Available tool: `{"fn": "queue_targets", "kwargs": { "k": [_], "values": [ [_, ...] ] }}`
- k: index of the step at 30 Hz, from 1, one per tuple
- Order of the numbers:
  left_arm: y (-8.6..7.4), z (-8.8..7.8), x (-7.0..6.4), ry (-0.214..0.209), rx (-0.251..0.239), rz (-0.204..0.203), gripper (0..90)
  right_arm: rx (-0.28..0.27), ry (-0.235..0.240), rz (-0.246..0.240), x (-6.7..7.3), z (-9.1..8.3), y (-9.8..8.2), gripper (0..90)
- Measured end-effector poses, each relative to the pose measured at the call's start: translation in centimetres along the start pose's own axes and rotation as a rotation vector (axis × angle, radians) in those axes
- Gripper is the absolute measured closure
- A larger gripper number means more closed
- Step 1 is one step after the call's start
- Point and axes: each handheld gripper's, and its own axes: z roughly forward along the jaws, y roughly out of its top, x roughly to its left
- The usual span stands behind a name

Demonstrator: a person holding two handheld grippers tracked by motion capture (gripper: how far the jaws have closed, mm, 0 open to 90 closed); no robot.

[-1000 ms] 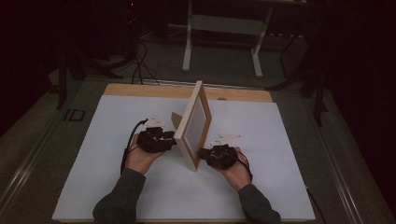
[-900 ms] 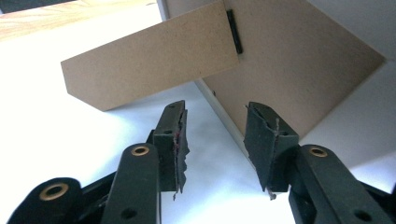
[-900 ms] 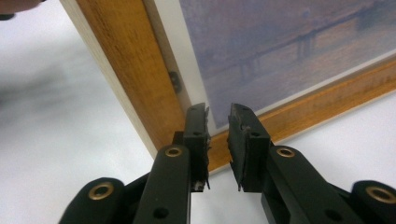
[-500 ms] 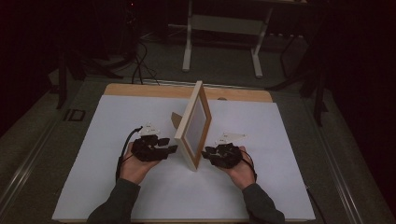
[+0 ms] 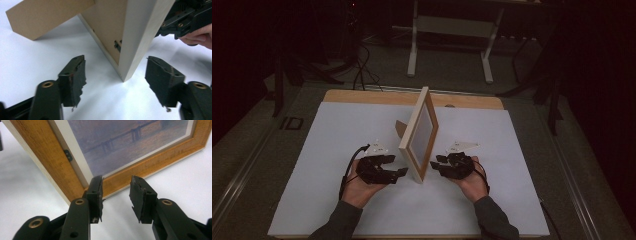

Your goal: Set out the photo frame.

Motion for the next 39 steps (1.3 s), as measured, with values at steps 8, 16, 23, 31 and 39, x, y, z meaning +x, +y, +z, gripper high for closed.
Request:
{"fn": "queue_targets", "kwargs": {
  "k": [8,16,23,31,39],
  "values": [
    [0.8,0.9,-1.2,0.022,-0.011,0.013,25.5,0.004,-0.005,0.007,-0.1,0.0,-0.2,60.3],
    [1.5,1.8,-1.9,0.042,-0.035,-0.002,21.8,0.003,-0.013,0.016,-0.6,-0.4,-0.4,59.6],
    [2.1,2.6,-2.5,0.077,-0.054,-0.007,25.1,0.003,-0.013,0.019,-0.7,-0.4,-0.6,59.5],
    [2.4,2.6,-3.0,0.131,-0.087,-0.026,38.4,0.004,-0.013,0.019,-0.8,-0.4,-0.6,59.4],
    [2.5,3.2,-3.5,0.15,-0.102,-0.036,44.8,0.005,-0.013,0.02,-0.8,-0.4,-0.6,59.4]
  ]
}}
